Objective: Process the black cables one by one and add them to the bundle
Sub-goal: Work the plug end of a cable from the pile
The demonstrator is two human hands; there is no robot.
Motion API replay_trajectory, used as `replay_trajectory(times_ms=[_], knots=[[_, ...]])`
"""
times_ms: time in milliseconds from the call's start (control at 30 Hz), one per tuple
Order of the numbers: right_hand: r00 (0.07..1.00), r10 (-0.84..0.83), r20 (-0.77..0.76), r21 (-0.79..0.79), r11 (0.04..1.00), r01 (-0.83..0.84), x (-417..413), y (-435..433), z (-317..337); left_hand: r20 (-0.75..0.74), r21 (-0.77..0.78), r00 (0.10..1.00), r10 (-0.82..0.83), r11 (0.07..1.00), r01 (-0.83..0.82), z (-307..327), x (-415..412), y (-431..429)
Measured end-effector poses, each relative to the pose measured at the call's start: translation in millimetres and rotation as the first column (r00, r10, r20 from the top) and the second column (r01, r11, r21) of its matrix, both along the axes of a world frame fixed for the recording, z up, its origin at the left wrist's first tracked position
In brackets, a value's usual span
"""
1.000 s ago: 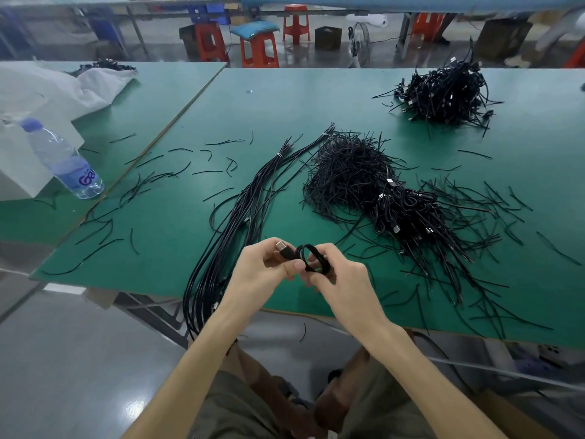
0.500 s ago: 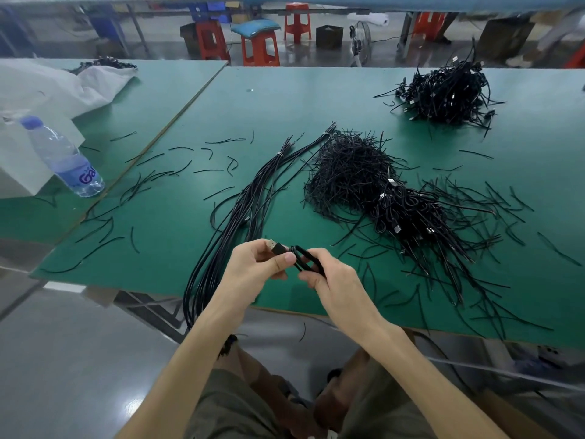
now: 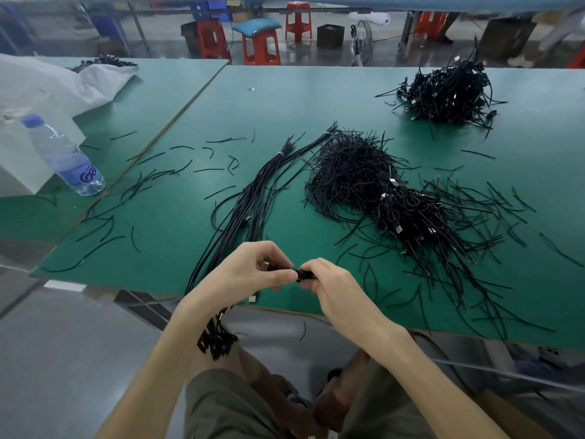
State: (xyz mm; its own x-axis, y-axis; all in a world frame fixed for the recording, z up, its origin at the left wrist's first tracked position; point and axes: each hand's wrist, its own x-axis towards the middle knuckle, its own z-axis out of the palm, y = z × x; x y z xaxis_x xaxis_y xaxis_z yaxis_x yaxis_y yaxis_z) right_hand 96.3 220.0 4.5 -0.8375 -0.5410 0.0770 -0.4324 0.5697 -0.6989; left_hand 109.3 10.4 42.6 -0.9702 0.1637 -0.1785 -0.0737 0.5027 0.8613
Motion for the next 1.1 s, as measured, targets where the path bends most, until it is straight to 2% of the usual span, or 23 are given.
replay_trajectory(times_ms=[67,167,267,400,533,633,767,833,967,1100], knots=[[0.998,0.043,-0.034,0.081,0.996,-0.04,-0.1,-1.9,-0.1,-0.01,-0.125,0.998,-0.056,0.991,0.054,-1.9,-0.6,-1.0],[0.997,0.07,-0.013,0.121,0.99,-0.068,2.1,-7.2,-0.7,-0.015,-0.303,0.995,-0.1,0.949,0.091,-9.1,-1.3,4.2],[0.998,0.012,0.056,0.053,0.998,-0.015,1.8,-7.1,-0.5,-0.029,-0.42,0.986,-0.165,0.897,0.138,-19.8,-2.1,11.2],[0.997,-0.025,0.076,0.035,0.999,0.022,0.6,-5.4,-2.4,-0.156,-0.527,0.968,-0.198,0.845,0.088,-29.3,1.1,15.4],[0.997,-0.044,0.07,0.064,0.997,0.039,-0.7,-4.4,-6.5,-0.139,-0.462,0.978,-0.156,0.884,0.075,-29.8,0.0,25.2],[0.996,-0.036,0.083,0.045,0.998,0.032,0.6,-3.5,-5.2,-0.176,-0.441,0.973,-0.147,0.896,0.056,-32.2,0.2,27.2],[0.995,0.018,0.099,0.036,0.999,-0.022,0.4,-3.9,-0.5,-0.217,-0.327,0.975,-0.047,0.945,-0.027,-38.2,-0.7,26.9],[0.994,0.034,0.107,0.051,0.998,-0.04,-0.2,-3.1,1.4,-0.242,-0.318,0.97,-0.025,0.946,-0.055,-39.7,-1.7,28.9],[0.999,0.036,-0.024,0.154,0.988,-0.032,-0.2,-2.3,2.3,-0.246,-0.33,0.969,-0.031,0.943,-0.053,-38.7,-3.6,30.5],[0.996,0.065,-0.067,0.204,0.978,-0.05,-0.4,1.2,-0.8,-0.1,-0.291,0.992,-0.082,0.955,0.05,-38.7,-6.1,25.7]])
